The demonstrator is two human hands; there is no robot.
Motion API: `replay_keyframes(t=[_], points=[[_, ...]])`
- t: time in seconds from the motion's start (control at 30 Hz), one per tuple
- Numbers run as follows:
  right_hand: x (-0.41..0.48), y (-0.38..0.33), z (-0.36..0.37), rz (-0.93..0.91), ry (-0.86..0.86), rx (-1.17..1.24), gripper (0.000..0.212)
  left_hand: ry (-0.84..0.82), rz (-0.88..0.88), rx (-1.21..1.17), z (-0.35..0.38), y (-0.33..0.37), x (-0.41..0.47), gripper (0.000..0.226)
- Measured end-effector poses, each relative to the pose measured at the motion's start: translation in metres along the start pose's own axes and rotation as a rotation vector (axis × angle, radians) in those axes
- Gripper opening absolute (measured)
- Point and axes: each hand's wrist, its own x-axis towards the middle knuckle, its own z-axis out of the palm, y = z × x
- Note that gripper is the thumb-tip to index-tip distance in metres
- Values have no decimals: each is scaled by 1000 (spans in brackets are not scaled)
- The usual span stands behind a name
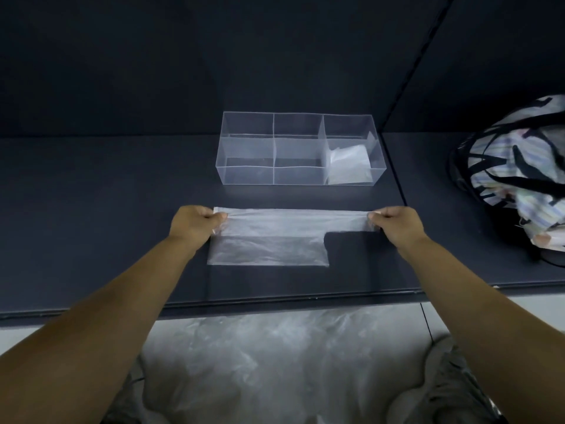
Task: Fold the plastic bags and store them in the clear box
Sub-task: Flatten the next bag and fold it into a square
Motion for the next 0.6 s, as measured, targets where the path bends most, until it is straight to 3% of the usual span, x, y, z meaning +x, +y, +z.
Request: replay_keyframes(t=[0.1, 0.17, 0.27, 0.33, 0.37, 0.47, 0.53, 0.6], points=[[7, 1, 6, 14, 62, -100, 18, 53, 34, 141, 4, 0, -3, 26], [8, 2, 8, 18, 84, -108, 14, 188, 105, 281, 7, 2, -10, 21], [7, 2, 10, 18, 93, -124, 15, 417, 489, 424, 20, 3, -27, 12], [6, 0, 9, 29, 82, -138, 16, 348, 739, 519, 32, -5, -36, 22], [4, -3, 8, 43, 75, -145, 16, 246, 769, 575, 38, -10, -40, 31], [-9, -23, 16, 80, 187, -276, 19, 27, 638, 763, 46, -31, -46, 65], [-29, -41, 38, -54, 370, -445, 27, 28, 609, 847, 49, -40, -48, 83], [-57, -57, 76, -338, 341, -427, 28, 26, 594, 886, 51, -42, -48, 89]])
